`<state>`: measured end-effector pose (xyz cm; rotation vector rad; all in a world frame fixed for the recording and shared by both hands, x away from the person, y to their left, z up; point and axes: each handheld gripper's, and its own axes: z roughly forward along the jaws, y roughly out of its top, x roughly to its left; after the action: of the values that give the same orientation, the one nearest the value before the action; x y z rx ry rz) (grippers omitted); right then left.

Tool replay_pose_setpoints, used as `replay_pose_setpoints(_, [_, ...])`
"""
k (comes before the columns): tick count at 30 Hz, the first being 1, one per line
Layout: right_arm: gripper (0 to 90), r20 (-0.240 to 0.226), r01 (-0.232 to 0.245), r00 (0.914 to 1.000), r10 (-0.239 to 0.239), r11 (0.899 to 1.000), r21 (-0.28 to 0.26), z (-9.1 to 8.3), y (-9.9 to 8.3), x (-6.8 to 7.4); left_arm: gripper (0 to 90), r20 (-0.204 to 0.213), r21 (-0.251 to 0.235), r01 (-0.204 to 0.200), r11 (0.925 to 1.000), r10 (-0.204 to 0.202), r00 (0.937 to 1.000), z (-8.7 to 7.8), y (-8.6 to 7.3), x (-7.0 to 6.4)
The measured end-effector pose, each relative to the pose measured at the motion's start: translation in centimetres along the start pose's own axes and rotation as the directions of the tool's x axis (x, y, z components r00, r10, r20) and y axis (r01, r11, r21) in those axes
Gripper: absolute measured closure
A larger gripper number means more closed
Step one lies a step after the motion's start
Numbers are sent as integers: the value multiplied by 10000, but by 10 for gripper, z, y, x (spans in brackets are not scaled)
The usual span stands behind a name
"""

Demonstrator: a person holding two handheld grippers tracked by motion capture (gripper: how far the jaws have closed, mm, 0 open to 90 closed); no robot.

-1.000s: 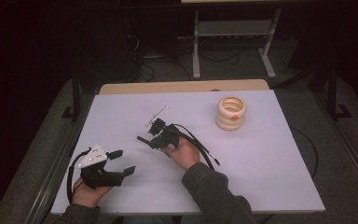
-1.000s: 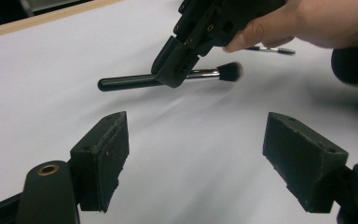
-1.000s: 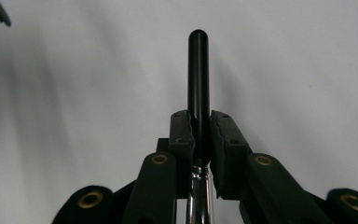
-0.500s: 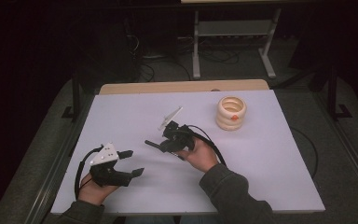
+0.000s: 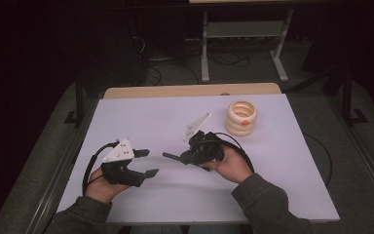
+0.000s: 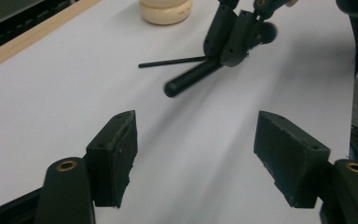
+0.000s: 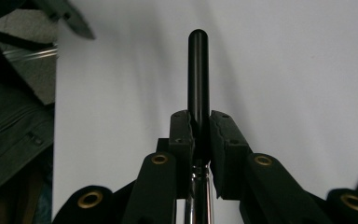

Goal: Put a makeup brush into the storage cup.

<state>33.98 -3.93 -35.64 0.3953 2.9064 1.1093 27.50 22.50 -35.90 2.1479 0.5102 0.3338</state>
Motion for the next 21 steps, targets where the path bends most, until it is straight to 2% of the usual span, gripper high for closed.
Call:
replay_pose_setpoints(1, [786,0,0,10000,0,10000,0,0,0,0,305,0,0,0,10000,0,10000,0,0,0])
replay_pose_setpoints(5, [786,-239,173,9996,-169,9998,138,-2,-8,6,329,397,371,-589,9976,574,9976,9,12,-6])
replay_pose_setpoints(6, [786,-356,352,9988,-346,9993,144,-3,-11,10,338,482,468,-726,9963,704,9964,11,14,-7])
replay_pose_setpoints(8, [786,-511,493,9975,-481,9985,222,-4,-13,14,360,776,615,-831,9946,782,9939,15,19,-8])
replay_pose_setpoints(10, [786,-551,667,9964,-645,9971,376,-3,-15,17,375,1061,930,-1118,9894,1018,9891,21,24,-8])
replay_pose_setpoints(11, [786,-551,667,9964,-645,9971,376,-3,-15,17,383,1061,930,-1118,9894,1018,9891,21,24,-8])
replay_pose_setpoints(12, [786,-637,780,9951,-751,9960,433,-3,-16,19,393,1216,1171,-1370,9836,1227,9850,24,26,-7])
replay_pose_setpoints(13, [786,-637,780,9951,-751,9960,433,-3,-16,19,393,1326,1291,-1323,9828,1151,9845,25,27,-7])
replay_pose_setpoints(14, [786,-688,816,9945,-787,9958,410,-3,-16,19,410,1509,1338,-1473,9800,1267,9804,29,29,-7])
replay_pose_setpoints(17, [786,-684,886,9940,-855,9950,452,-2,-16,20,443,1661,1416,-1476,9789,1235,9783,32,30,-8])
replay_pose_setpoints(18, [786,-764,898,9933,-864,9951,421,-2,-16,21,457,1896,1564,-1631,9741,1324,9729,36,31,-8])
replay_pose_setpoints(19, [786,-764,898,9933,-864,9951,421,-2,-16,21,461,1896,1564,-1631,9741,1324,9729,36,31,-8])
replay_pose_setpoints(20, [786,-869,913,9924,-875,9950,410,-1,-17,22,470,2052,1834,-1709,9681,1324,9697,38,32,-8])
replay_pose_setpoints(21, [786,-869,913,9924,-875,9950,410,-1,-17,22,478,2052,1834,-1709,9681,1324,9697,38,32,-8])
